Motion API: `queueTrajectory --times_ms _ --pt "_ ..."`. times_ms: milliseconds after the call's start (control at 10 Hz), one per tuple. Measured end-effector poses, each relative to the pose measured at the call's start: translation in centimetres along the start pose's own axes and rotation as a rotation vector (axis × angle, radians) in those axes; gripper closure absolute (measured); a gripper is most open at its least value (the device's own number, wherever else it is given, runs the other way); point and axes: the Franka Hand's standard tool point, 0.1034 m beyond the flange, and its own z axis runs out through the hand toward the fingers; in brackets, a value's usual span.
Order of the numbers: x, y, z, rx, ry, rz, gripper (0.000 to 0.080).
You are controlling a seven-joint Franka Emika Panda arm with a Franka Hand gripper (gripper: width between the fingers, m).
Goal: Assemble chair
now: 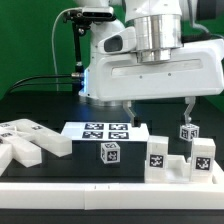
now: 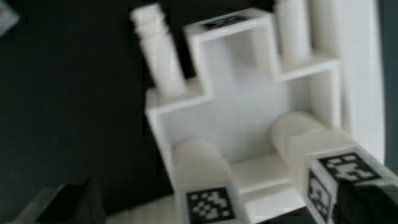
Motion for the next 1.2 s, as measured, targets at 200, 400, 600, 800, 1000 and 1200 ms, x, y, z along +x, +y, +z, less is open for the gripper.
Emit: queueTrajectory --times_ms 200,400,600,800,1000,1200 --pt "0.0 -0.1 0.0 0.001 0.000 0.010 0.0151" --pt "0.7 0.0 0.8 -0.019 0.135 -0.014 0.0151" --pt "1.3 0.5 2.7 -0.046 0.283 -0.036 0.0151" --pt "0.2 0.4 6.3 -0.052 0.318 -0.039 0.0151" --pt "-0.6 0.3 8.4 -0.050 0.289 -0.041 0.0151" --pt "-0.2 0.6 8.4 -0.048 0.244 -0.029 0.0151"
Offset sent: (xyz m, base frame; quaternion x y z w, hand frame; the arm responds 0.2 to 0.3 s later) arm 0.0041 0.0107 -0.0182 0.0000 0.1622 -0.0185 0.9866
